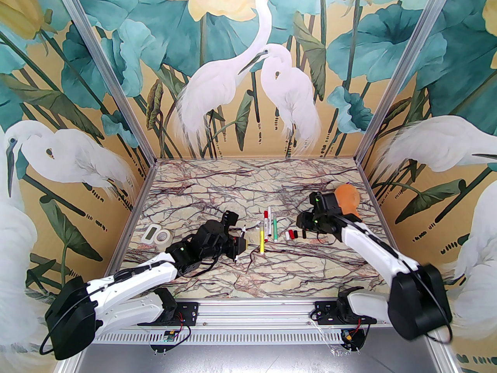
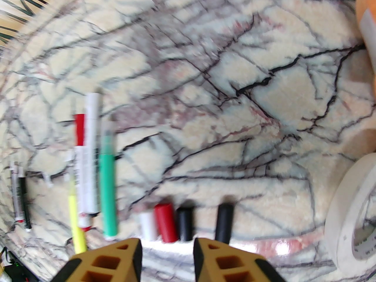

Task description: Open the pen caps

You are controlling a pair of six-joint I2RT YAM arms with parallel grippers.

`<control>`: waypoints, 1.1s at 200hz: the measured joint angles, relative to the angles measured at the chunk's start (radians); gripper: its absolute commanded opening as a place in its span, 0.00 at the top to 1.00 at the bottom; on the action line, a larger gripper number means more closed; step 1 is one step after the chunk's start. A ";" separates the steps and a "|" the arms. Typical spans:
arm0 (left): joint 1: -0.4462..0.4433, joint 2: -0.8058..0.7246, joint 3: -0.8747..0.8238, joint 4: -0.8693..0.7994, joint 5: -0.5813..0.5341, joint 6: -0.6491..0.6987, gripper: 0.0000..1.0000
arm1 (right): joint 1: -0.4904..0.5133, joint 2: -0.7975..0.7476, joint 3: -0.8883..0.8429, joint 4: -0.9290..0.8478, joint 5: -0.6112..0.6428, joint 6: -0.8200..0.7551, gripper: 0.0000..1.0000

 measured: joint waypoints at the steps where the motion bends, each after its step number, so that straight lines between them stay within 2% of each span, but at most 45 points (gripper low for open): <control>1: 0.000 0.001 0.000 -0.002 -0.001 -0.001 0.96 | 0.000 -0.007 -0.001 -0.001 -0.002 0.002 0.51; 40: 0.000 0.064 0.032 -0.080 -0.081 -0.044 0.96 | 0.000 -0.193 -0.030 -0.028 -0.084 0.009 0.19; 46: 0.000 0.077 0.042 -0.092 -0.092 -0.052 0.96 | 0.000 -0.222 -0.033 -0.032 -0.100 0.010 0.11; 64: 0.000 0.116 0.078 -0.130 -0.123 -0.067 0.96 | 0.000 -0.299 -0.042 -0.039 -0.154 0.019 0.00; 136: 0.004 0.344 0.271 -0.278 -0.262 -0.093 0.96 | 0.000 -0.542 -0.117 -0.038 -0.358 0.056 0.01; 220: 0.007 0.523 0.344 -0.395 -0.405 -0.101 0.92 | 0.000 -0.553 -0.143 -0.038 -0.404 0.058 0.01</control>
